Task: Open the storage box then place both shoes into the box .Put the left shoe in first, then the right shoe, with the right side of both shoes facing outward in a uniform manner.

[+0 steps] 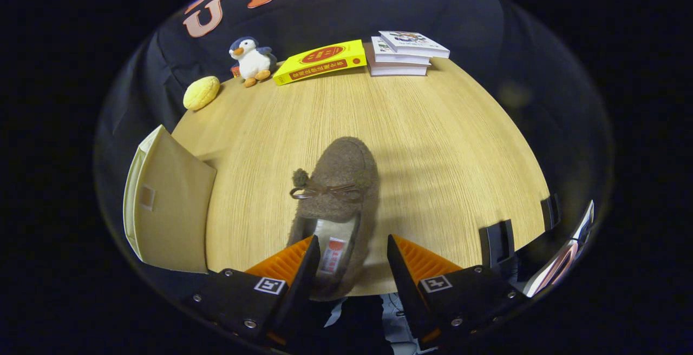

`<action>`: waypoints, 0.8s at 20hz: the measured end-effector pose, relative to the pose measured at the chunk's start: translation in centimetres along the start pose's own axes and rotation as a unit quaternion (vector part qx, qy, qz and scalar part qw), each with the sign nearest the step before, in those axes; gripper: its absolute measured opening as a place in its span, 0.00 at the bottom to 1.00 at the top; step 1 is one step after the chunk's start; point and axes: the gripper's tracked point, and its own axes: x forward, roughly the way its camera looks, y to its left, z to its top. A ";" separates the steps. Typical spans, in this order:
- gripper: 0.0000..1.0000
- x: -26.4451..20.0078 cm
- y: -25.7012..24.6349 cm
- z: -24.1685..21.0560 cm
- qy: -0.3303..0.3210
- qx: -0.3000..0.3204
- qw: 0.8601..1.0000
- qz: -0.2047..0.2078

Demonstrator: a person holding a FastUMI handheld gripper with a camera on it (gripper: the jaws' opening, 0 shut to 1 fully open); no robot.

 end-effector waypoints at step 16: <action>0.05 4.0 -0.4 1.7 -0.028 0.022 0.999 -0.011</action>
